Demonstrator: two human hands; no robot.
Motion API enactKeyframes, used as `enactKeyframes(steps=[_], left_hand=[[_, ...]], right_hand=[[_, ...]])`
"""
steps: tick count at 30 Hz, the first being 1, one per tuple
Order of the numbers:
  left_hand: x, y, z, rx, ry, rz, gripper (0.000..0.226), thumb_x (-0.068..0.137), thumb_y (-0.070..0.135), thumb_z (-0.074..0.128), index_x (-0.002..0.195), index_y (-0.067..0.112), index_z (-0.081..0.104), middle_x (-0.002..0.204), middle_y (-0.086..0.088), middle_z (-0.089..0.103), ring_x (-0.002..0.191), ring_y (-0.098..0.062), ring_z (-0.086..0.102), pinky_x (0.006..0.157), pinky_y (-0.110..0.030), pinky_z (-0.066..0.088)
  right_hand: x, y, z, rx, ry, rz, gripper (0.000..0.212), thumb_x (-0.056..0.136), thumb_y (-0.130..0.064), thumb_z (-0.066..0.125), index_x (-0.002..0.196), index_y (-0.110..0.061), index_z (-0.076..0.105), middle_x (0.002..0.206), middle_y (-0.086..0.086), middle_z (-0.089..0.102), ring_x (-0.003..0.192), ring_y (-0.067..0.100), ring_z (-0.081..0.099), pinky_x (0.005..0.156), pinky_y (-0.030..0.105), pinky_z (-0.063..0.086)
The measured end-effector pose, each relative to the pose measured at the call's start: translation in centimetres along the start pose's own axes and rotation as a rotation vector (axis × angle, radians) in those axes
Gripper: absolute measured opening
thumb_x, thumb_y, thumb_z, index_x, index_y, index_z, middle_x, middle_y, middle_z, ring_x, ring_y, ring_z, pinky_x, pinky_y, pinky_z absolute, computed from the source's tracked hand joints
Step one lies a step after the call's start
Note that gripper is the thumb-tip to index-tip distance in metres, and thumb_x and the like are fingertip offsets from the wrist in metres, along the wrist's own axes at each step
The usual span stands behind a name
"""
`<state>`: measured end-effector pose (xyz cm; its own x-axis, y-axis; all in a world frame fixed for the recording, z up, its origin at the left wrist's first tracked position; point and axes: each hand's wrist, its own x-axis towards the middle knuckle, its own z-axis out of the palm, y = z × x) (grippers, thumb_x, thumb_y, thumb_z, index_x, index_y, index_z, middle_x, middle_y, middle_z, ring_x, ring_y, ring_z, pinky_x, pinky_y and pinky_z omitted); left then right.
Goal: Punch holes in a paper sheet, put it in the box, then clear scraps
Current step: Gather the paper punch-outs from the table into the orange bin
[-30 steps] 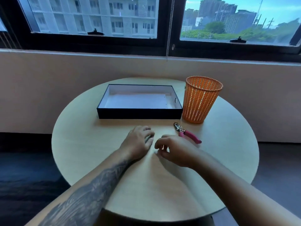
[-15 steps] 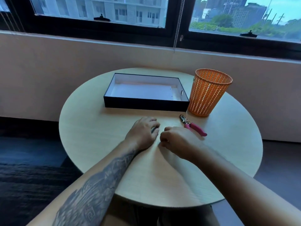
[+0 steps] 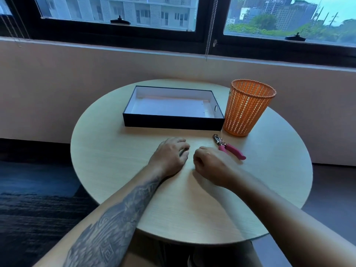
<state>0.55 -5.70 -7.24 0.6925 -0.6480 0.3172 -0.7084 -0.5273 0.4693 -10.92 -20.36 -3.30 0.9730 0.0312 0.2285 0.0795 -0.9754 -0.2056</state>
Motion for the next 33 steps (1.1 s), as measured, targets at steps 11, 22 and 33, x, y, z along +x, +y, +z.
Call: enactKeyframes(steps=[11,22,33], left_hand=[[1.4,0.5,-0.7,-0.091,-0.011,-0.089,0.026,0.087,0.038,0.055,0.103,0.029,0.073,0.117,0.013,0.067,0.113,-0.014,0.060,0.099,-0.040,0.047],[12.7,8.5,-6.2,-0.071,0.041,0.100,0.023,0.094,0.034,0.058,0.114,0.028,0.069,0.115,0.012,0.065,0.103,-0.011,0.060,0.084,-0.029,0.046],[20.0,14.5,-4.6,0.169,-0.073,0.297,0.044,0.096,0.025,0.055,0.140,0.019,0.054,0.151,0.001,0.047,0.138,-0.017,0.042,0.112,-0.034,0.037]], right_hand=[[0.1,3.2,-5.0,0.312,0.065,0.186,0.011,0.095,-0.021,0.062,0.086,-0.018,0.067,0.081,-0.008,0.066,0.076,0.011,0.062,0.069,0.033,0.053],[4.9,10.1,-16.5,0.302,0.347,0.301,0.011,0.100,-0.025,0.059,0.093,-0.019,0.065,0.081,-0.002,0.062,0.066,0.010,0.054,0.053,0.024,0.039],[9.1,16.2,-17.8,0.271,0.231,0.444,0.011,0.102,-0.024,0.056,0.102,-0.015,0.063,0.089,0.002,0.062,0.071,0.013,0.059,0.053,0.021,0.043]])
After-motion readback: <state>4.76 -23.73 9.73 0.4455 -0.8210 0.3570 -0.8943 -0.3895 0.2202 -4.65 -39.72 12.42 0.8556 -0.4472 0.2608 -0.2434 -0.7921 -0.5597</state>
